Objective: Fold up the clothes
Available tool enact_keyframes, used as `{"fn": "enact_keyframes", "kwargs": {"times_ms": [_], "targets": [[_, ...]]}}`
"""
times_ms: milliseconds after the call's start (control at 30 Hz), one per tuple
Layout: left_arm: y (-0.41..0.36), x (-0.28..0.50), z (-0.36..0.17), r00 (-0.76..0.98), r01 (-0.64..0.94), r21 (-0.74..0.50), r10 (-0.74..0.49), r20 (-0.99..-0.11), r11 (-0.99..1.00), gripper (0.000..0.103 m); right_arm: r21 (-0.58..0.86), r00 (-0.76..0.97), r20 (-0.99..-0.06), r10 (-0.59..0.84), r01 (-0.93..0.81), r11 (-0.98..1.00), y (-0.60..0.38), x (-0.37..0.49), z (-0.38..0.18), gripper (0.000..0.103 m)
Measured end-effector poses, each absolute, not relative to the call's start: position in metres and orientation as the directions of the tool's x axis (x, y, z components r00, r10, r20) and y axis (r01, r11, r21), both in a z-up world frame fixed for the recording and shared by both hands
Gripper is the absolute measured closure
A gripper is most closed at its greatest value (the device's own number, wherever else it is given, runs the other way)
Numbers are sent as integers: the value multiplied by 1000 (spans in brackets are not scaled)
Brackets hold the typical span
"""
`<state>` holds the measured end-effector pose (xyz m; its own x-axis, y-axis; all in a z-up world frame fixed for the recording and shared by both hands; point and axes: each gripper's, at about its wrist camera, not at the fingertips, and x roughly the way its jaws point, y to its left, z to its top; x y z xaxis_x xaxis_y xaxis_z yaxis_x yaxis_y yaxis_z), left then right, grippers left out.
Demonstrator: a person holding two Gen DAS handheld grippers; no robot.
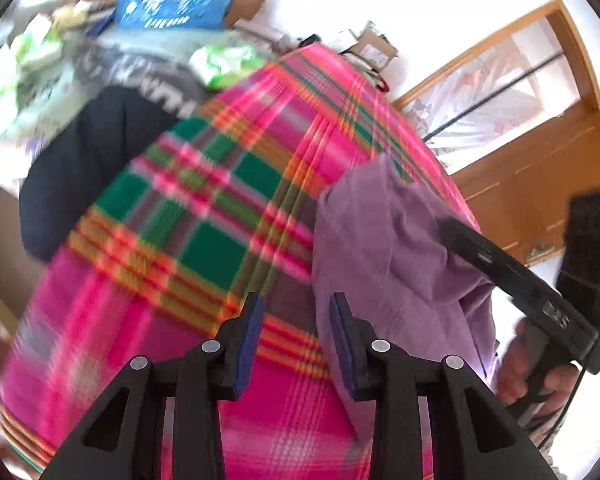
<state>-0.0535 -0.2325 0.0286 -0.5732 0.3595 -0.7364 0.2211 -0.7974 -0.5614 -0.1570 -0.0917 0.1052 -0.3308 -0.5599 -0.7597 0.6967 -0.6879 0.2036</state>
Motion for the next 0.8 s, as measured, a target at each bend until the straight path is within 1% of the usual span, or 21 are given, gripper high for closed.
{"fn": "enact_keyframes", "kwargs": {"times_ms": [33,67,133,233,267,333,467,600,633,700,733,800], "targets": [[-234,-56,36,-584,214,-553,348,-733,-805,67,185,-373,-745,-554,682,-707,-77,-160,113,51],[-234,-65,43,-587,195,-541,344,-733,-818,61,167,-414,-728,-547,666,-727,-63,-163,121,51],[-230,-90,57,-579,143,-522,357,-733,-841,60,103,-503,-713,-488,614,-783,-29,-176,133,51],[-222,-119,69,-536,75,-508,395,-746,-858,60,17,-561,-729,-391,557,-830,3,-198,137,51],[-217,-127,75,-520,50,-499,404,-753,-865,57,-12,-570,-743,-351,536,-844,17,-208,136,51],[-207,-150,79,-484,13,-463,399,-779,-886,57,-32,-569,-761,-312,513,-858,36,-221,132,51],[-192,-201,70,-399,-3,-434,399,-826,-901,57,-2,-523,-806,-278,472,-882,72,-243,108,51],[-186,-237,51,-282,19,-500,475,-833,-866,56,65,-476,-826,-304,456,-888,98,-256,84,51],[-184,-245,45,-252,27,-517,495,-832,-855,55,89,-474,-819,-323,451,-888,103,-258,83,51],[-181,-263,35,-191,44,-550,533,-824,-834,50,127,-476,-800,-366,462,-878,110,-259,86,51],[-180,-271,30,-161,54,-565,551,-819,-823,50,112,-494,-788,-367,472,-875,111,-260,93,51],[-179,-279,29,-168,70,-538,522,-836,-840,50,67,-535,-766,-356,484,-873,111,-262,110,51]]}}
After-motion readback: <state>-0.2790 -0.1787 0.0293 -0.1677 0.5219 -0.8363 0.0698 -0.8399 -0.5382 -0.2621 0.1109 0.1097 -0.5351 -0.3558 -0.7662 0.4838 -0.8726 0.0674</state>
